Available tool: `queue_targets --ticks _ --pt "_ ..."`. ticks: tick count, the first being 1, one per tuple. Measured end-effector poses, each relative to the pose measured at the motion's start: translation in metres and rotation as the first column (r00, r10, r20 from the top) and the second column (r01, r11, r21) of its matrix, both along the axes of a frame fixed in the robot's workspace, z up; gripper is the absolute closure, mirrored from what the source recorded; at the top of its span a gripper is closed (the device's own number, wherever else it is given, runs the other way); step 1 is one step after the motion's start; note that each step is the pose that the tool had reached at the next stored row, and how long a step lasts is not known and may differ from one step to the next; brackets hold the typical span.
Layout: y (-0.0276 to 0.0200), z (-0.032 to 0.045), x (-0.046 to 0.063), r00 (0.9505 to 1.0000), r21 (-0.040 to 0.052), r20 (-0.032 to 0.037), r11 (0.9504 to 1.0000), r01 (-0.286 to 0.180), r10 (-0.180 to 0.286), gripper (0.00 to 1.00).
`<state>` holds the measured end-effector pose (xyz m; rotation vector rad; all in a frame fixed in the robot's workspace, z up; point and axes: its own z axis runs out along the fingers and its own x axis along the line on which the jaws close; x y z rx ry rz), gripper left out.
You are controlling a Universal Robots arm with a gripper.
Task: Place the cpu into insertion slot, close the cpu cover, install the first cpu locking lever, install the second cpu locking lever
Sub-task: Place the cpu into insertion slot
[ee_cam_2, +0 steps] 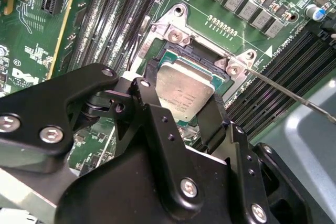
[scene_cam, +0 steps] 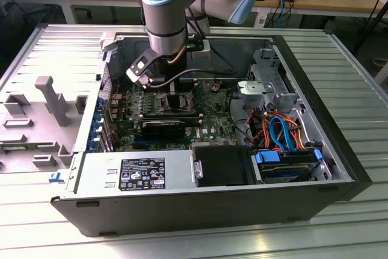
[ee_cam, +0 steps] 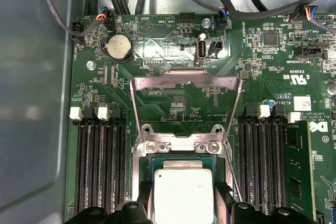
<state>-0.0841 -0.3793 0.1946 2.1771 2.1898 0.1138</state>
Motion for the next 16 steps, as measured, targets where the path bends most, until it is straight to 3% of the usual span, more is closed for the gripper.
queue_targets --ticks 14,16 --pt "0.0001 0.0000 -0.0001 1.0000 0.0004 0.0002 1.0000 0.000 0.000 0.39" --pt "0.0003 0.0028 0.0000 1.0000 0.0043 0.0008 1.0000 0.000 0.000 0.39"
